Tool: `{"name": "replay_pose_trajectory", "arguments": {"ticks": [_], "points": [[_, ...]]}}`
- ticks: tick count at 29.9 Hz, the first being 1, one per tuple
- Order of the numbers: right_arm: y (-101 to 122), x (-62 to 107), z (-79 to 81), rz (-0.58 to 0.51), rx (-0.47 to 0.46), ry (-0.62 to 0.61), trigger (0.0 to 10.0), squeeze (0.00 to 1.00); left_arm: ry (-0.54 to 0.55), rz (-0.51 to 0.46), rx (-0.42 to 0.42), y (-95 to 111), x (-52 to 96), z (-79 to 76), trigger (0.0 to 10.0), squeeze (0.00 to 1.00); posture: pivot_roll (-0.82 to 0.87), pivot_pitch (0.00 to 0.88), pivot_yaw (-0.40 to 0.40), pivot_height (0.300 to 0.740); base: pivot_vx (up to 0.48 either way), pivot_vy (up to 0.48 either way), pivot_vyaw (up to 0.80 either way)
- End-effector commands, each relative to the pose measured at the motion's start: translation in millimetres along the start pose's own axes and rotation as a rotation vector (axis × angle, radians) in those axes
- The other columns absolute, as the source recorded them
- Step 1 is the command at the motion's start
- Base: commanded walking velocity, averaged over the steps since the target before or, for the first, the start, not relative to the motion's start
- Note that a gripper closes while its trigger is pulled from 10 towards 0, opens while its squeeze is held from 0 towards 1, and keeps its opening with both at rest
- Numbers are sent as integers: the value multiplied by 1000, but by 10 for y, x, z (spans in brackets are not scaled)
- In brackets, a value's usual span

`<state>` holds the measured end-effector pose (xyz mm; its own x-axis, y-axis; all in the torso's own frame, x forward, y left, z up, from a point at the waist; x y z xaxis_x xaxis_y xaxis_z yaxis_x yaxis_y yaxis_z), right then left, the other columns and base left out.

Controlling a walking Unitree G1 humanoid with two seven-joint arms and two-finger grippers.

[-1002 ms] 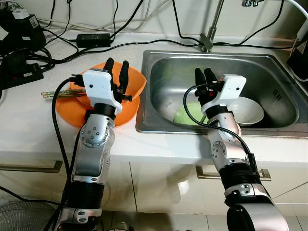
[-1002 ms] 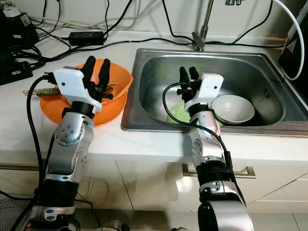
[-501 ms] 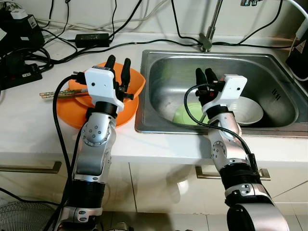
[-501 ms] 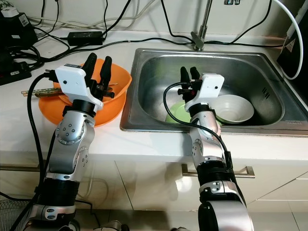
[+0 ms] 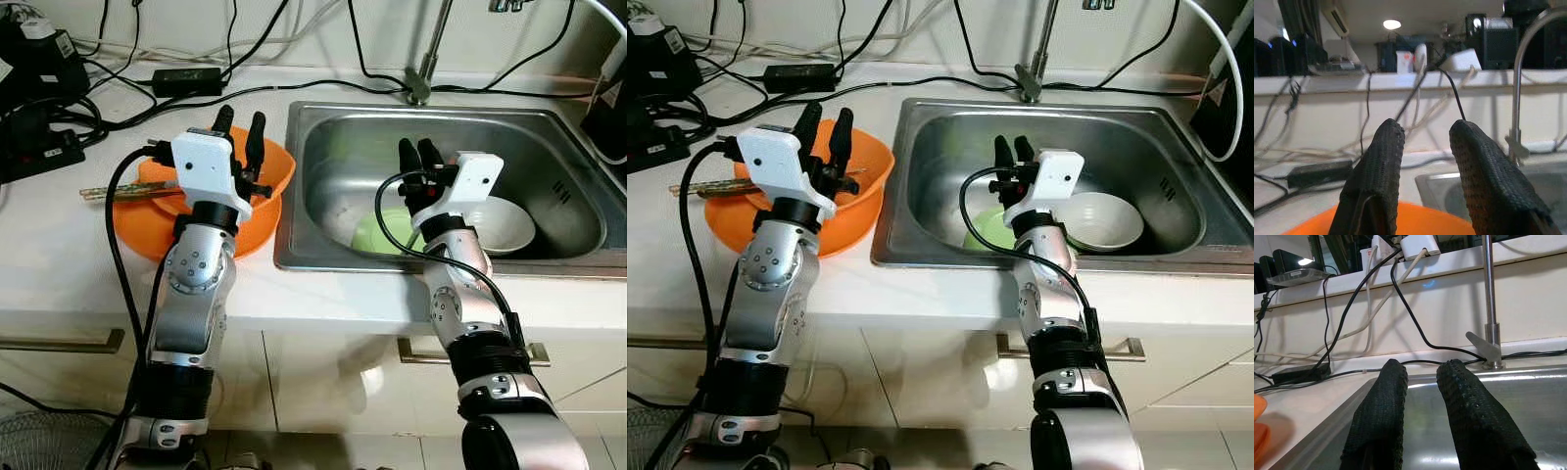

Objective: Kitchen organization

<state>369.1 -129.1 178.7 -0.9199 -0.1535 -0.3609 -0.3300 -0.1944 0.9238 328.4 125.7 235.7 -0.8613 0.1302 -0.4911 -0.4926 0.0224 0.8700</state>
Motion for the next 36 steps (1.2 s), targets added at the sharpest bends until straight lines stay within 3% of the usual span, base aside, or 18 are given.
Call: {"name": "replay_pose_trajectory", "arguments": {"ticks": [1, 5, 8, 10, 14, 15, 16, 21, 26, 36], "points": [[41, 7, -36, -18, 4, -8, 10000, 0, 34, -57, 9, 169, -58, 64, 10000, 0, 98, 56, -4, 740, 0, 0, 0], [12, 13, -28, -5, -1, -1, 10000, 0, 37, -56, 112, 335, -22, 393, 10000, 0, 125, 60, -23, 740, 0, 0, 0], [-18, 7, 4, 8, -8, 15, 10000, 0, -4, 4, 118, 292, 121, 638, 10000, 0, 148, 64, -38, 740, 0, 0, 0], [-23, 6, 11, 10, -8, 18, 10000, 0, 5, 13, 120, 282, 147, 686, 10000, 0, 148, 64, -38, 740, 0, 0, 0], [-43, -21, 78, 22, -19, 49, 10000, 0, 93, 61, 186, 187, 416, 1041, 10000, 0, 172, 71, -57, 740, 0, 0, 0], [-43, -21, 78, 22, -19, 49, 10000, 0, 93, 61, 186, 187, 416, 1041, 10000, 0, 172, 71, -57, 740, 0, 0, 0], [-51, -29, 101, 25, -24, 58, 10000, 0, 129, 81, 223, 139, 552, 1149, 10000, 0, 181, 72, -63, 740, 0, 0, 0], [-53, -39, 126, 25, -30, 69, 10000, 0, 128, 95, 284, 116, 722, 1186, 10000, 0, 193, 75, -69, 740, 0, 0, 0], [-48, -47, 138, 19, -41, 75, 10000, 0, 78, 66, 377, 213, 874, 1086, 10000, 0, 202, 77, -67, 740, 0, 0, 0], [-48, -54, 148, 16, -50, 79, 10000, 0, 25, 119, 438, 160, 1016, 921, 10000, 0, 201, 81, -68, 740, 0, 0, 0]]}}
Point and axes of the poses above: a point about 5 cm out from each wrist's last joint towards the gripper, its own x axis pointing back from the gripper into the wrist, its own y axis along the axis of the wrist's last joint, z = x × y, the point moved 1 cm from there along -x, pointing out of the wrist towards the gripper, and after that the axes turned 1 degree about x, right-handed, at the moved point
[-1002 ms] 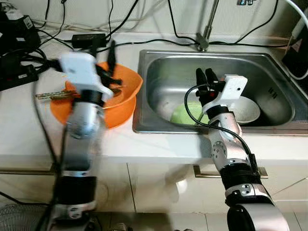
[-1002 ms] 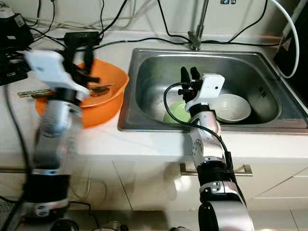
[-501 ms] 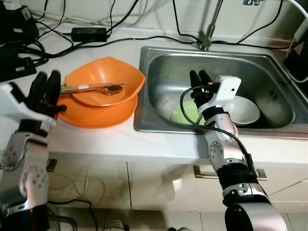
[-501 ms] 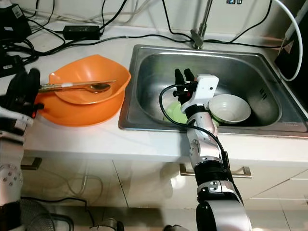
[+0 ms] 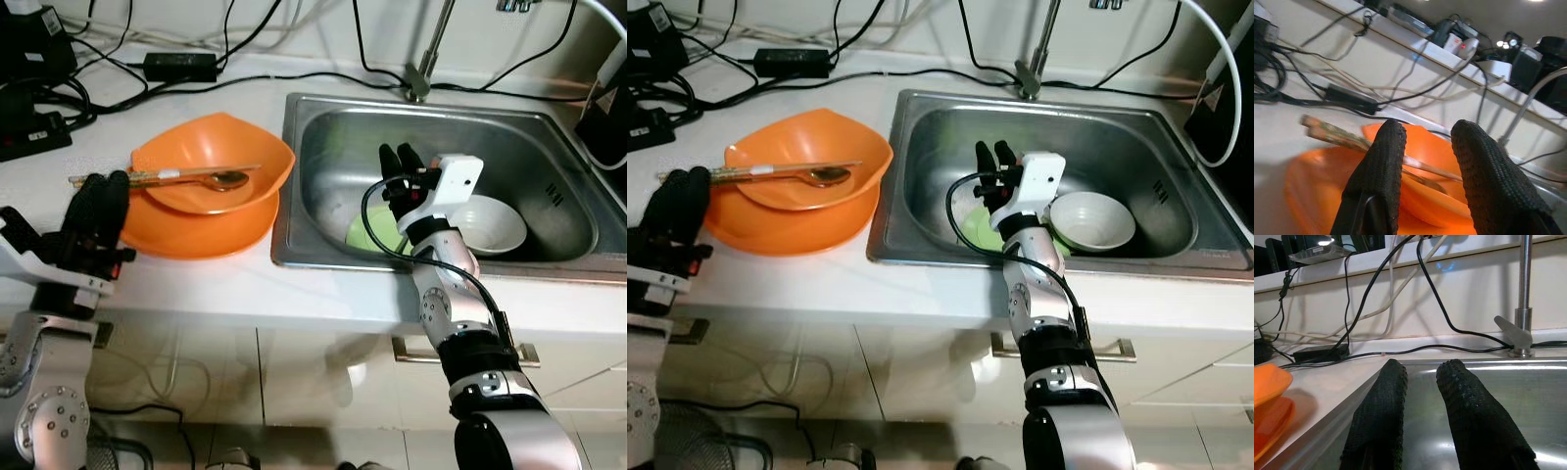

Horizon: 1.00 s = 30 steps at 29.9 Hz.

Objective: Kitchen organization

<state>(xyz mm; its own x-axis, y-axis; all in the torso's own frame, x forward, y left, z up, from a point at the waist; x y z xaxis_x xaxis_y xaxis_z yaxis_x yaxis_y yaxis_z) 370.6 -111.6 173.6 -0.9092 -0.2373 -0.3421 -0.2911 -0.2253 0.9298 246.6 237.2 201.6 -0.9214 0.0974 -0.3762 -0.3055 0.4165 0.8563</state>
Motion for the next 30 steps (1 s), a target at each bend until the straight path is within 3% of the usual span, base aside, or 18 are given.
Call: {"name": "replay_pose_trajectory", "arguments": {"ticks": [1, 11, 19, 30], "points": [[36, -27, -13, -16, -12, -2, 10000, 0, -34, 46, 20, -88, 56, -85, 10000, 0, 205, 83, -70, 740, 0, 0, 0], [23, -25, 9, -14, -16, 2, 10000, 0, 0, 71, 31, -164, 77, -49, 10000, 0, 201, 85, -68, 740, 0, 0, 0], [30, -24, -9, -14, -14, -1, 10000, 0, 92, 125, -16, -253, 161, 129, 10000, 0, 201, 87, -73, 740, 0, 0, 0], [31, -25, -4, -14, -14, 0, 10000, 0, 167, 68, -59, -195, 10, 245, 10000, 0, 194, 82, -72, 740, 0, 0, 0]]}}
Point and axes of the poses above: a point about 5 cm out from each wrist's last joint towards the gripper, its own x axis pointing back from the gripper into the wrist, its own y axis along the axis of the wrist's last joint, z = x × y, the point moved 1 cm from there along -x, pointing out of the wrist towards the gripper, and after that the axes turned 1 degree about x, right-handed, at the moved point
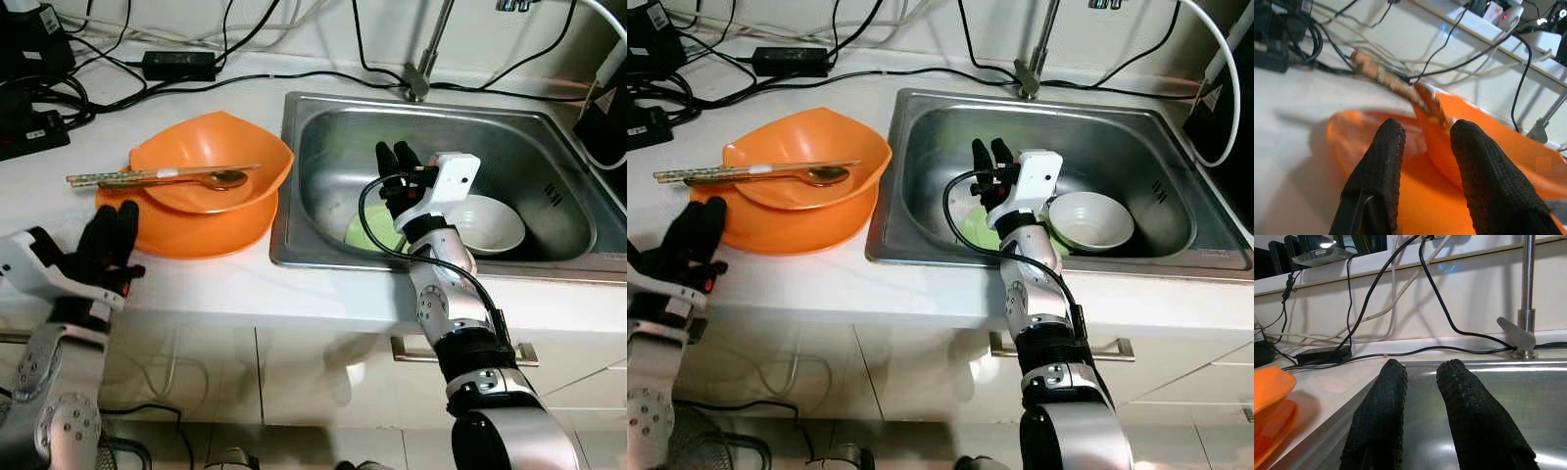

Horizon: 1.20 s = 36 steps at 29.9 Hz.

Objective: Kitchen organization

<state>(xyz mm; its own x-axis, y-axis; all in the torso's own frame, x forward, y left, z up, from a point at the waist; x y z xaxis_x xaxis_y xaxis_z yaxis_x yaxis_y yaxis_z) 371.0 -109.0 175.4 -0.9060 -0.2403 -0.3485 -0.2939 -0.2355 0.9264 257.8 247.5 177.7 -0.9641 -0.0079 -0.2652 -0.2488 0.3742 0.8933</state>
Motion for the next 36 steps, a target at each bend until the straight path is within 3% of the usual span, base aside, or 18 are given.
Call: {"name": "replay_pose_trajectory", "arguments": {"ticks": [1, 11, 26, 27, 28, 29, 30, 31, 32, 36], "points": [[21, -6, -31, -8, -3, -6, 10000, 0, 23, 1, -22, -6, -19, 40, 10000, 0, 192, 80, -72, 740, 0, 0, 0], [31, 5, -59, -12, 3, -21, 10000, 0, -17, -5, -41, 7, -210, -36, 10000, 0, 177, 77, -59, 740, 0, 0, 0], [38, 21, -89, -16, 8, -35, 10000, 0, -78, 7, -43, -16, -314, -165, 10000, 0, 163, 76, -48, 740, 0, 0, 0], [37, 23, -92, -16, 8, -36, 10000, 0, -81, 7, -44, -15, -317, -170, 7961, 0, 163, 76, -48, 740, 0, 0, 0], [37, 23, -92, -16, 8, -36, 10000, 0, -81, 7, -44, -15, -317, -170, 7961, 0, 163, 76, -48, 740, 0, 0, 0], [37, 24, -92, -15, 8, -37, 10000, 0, -81, 7, -44, -15, -318, -171, 4824, 0, 163, 76, -48, 740, 0, 0, 0], [37, 24, -94, -15, 9, -37, 10000, 0, -82, 8, -45, -16, -320, -175, 3882, 0, 163, 75, -48, 740, 0, 0, 0], [37, 24, -94, -15, 9, -37, 10000, 0, -82, 8, -45, -16, -320, -175, 3882, 0, 163, 75, -48, 740, 0, 0, 0], [37, 25, -95, -14, 9, -38, 10000, 0, -82, 7, -45, -17, -322, -178, 0, 0, 163, 74, -48, 740, 0, 0, 0], [35, 21, -95, -13, 10, -38, 10000, 0, -86, 3, -46, -14, -338, -190, 0, 0, 163, 72, -47, 740, 0, 0, 0]]}}
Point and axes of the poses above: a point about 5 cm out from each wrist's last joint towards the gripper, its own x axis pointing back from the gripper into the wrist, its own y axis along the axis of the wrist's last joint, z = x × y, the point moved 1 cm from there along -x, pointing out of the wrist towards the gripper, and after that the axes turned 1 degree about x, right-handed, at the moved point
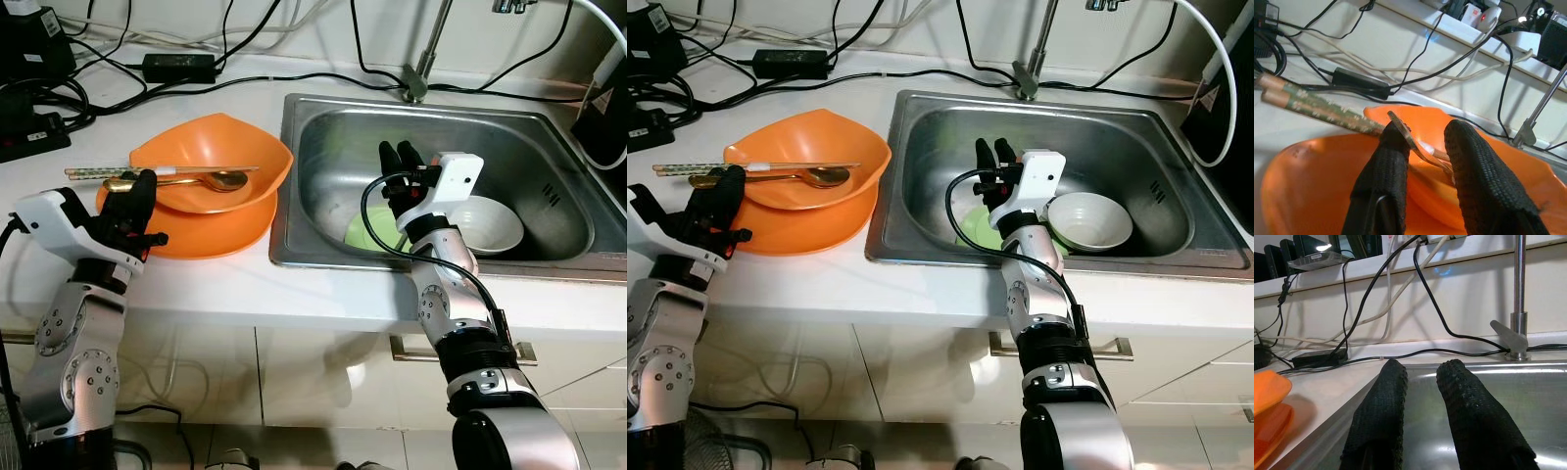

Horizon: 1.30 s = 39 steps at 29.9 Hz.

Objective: Kitchen organization

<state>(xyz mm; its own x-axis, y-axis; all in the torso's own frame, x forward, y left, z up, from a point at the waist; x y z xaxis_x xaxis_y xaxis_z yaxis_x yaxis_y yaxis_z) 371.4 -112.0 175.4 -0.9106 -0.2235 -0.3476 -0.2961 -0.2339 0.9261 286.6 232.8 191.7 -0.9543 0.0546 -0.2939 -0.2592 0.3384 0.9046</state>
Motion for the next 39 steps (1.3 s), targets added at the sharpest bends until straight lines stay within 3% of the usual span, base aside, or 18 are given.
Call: {"name": "replay_pose_trajectory", "arguments": {"ticks": [1, 22, 23, 24, 35, 39], "points": [[28, 16, -66, -11, 8, -21, 10000, 0, -18, 8, -7, -11, -26, -28, 0, 0, 163, 72, -47, 740, 0, 0, 0], [19, 6, -64, -3, 11, -22, 10000, 0, -143, -11, -62, 175, -159, -272, 0, 0, 161, 65, -41, 740, 0, 0, 0], [18, 6, -64, -3, 11, -22, 10000, 0, -155, -9, -64, 179, -165, -293, 1255, 0, 161, 65, -41, 740, 0, 0, 0], [16, 6, -62, -1, 12, -22, 10000, 0, -167, -4, -68, 182, -171, -313, 10000, 0, 160, 66, -39, 740, 0, 0, 0], [-3, 1, -58, 12, 11, -22, 10000, 0, -274, 62, -110, 193, -183, -422, 10000, 0, 164, 64, -32, 740, 0, 0, 0], [-17, -1, -38, 18, 10, -16, 10000, 0, -298, 131, -207, 170, -167, -425, 10000, 0, 166, 63, -32, 740, 0, 0, 0]]}}
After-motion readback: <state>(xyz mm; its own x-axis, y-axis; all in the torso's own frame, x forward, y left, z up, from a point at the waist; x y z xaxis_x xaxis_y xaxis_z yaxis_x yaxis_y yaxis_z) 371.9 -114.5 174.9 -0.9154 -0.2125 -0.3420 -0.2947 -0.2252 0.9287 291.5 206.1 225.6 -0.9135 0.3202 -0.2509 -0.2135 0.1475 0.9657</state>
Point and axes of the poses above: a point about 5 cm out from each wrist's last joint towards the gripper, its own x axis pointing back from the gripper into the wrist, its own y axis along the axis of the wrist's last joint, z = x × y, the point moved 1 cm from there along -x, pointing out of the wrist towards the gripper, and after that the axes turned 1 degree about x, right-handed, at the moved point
